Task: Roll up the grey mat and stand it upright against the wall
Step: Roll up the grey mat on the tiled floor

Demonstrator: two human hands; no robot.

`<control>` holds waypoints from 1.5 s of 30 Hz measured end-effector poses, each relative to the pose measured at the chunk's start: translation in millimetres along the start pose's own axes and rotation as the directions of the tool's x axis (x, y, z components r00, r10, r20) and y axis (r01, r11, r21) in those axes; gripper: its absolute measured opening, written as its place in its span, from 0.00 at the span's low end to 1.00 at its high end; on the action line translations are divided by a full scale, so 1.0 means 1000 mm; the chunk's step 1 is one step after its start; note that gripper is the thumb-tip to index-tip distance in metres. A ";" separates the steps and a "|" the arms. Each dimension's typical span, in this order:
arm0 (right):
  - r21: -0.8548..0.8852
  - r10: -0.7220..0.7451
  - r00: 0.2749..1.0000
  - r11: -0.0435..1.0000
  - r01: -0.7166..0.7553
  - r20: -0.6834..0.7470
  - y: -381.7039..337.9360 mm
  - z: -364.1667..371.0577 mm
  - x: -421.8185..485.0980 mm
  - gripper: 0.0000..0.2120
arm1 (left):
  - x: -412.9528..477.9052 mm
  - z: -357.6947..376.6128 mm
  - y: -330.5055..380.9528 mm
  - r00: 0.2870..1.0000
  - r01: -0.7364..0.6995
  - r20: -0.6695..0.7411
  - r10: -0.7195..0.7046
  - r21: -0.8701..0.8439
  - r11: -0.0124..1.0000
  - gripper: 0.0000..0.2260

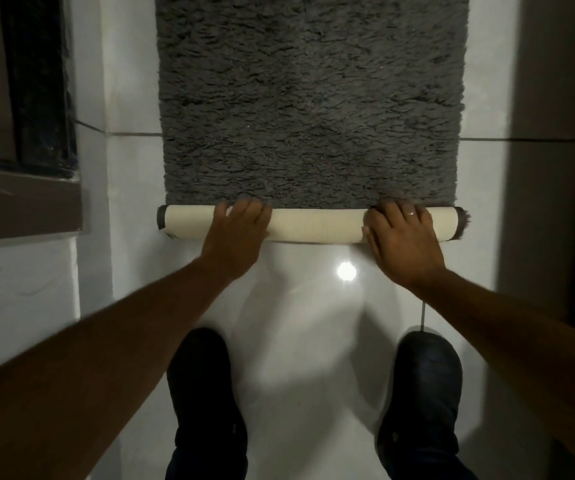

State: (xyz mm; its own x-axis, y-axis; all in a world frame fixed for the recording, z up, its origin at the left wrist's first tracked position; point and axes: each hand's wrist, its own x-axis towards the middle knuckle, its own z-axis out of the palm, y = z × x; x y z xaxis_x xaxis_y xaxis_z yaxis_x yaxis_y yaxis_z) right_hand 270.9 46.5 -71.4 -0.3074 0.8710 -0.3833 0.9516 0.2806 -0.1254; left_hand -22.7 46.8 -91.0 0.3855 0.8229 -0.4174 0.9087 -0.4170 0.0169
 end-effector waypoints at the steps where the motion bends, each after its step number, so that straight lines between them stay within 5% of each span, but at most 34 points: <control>1: -0.004 -0.004 1.000 1.000 0.004 -0.004 0.003 0.000 0.001 0.18 | 0.006 -0.003 -0.006 1.000 -0.026 -0.007 0.026 -0.032 0.999 0.21; 6: -0.111 -0.077 0.977 0.989 0.100 0.197 0.013 -0.014 0.021 0.34 | 0.006 -0.008 -0.010 0.996 0.032 -0.069 -0.054 -0.286 0.958 0.16; 11: 0.019 -0.115 0.972 0.993 0.113 0.206 0.010 -0.016 0.021 0.19 | -0.003 -0.015 -0.007 0.997 0.076 0.014 -0.076 -0.388 0.919 0.14; 16: 0.173 -0.150 0.879 0.982 0.078 0.454 0.012 -0.016 0.010 0.19 | -0.028 -0.015 0.004 0.961 0.114 0.276 0.030 -0.493 0.863 0.14; 21: 0.203 -0.094 0.800 0.979 -0.036 0.592 0.014 -0.021 0.029 0.22 | -0.061 -0.001 0.042 0.995 0.083 -0.034 -0.097 -0.284 0.955 0.21; 23: 0.189 -0.070 0.835 0.981 -0.042 0.546 0.020 -0.023 0.036 0.24 | -0.067 0.006 0.053 0.998 0.058 0.008 -0.058 -0.214 0.975 0.30; 26: 0.153 0.009 0.984 0.988 -0.037 0.177 0.014 -0.013 0.016 0.25 | -0.054 0.013 0.049 0.986 0.071 0.156 -0.052 -0.117 0.991 0.52; 28: 0.088 -0.036 0.999 0.995 0.036 -0.005 0.004 -0.004 -0.009 0.30 | -0.030 0.009 0.038 0.986 0.078 0.154 -0.066 -0.074 0.994 0.58; 30: 0.022 -0.089 0.995 0.996 0.088 0.047 -0.001 0.006 -0.025 0.41 | -0.002 0.000 0.023 0.981 0.099 0.171 -0.089 -0.049 0.994 0.61; 34: -0.061 -0.053 0.988 0.996 0.062 0.146 0.001 0.005 0.006 0.54 | 0.017 -0.013 0.017 0.979 0.198 0.057 -0.195 -0.064 0.978 0.57; 38: -0.079 0.000 0.985 0.997 0.014 0.170 0.004 -0.016 0.052 0.56 | 0.006 -0.012 0.022 0.988 0.150 -0.019 -0.150 -0.019 0.989 0.55; 41: -0.108 0.000 0.993 0.994 0.013 0.119 0.008 -0.022 0.051 0.47 | 0.020 -0.016 0.015 0.986 0.168 -0.005 -0.168 0.033 0.985 0.50; 45: -0.116 -0.037 0.995 0.992 0.047 0.092 0.011 -0.022 0.050 0.32 | 0.030 -0.020 0.004 0.993 0.093 -0.089 -0.083 0.119 0.989 0.29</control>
State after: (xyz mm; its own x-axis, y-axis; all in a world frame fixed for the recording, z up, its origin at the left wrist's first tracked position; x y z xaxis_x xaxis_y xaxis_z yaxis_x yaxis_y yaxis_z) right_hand 265.7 102.2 -71.6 -0.3410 0.8194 -0.4607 0.9298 0.3663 -0.0366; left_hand -4.4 77.9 -85.8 0.3218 0.8857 -0.3347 0.9151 -0.3816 -0.1300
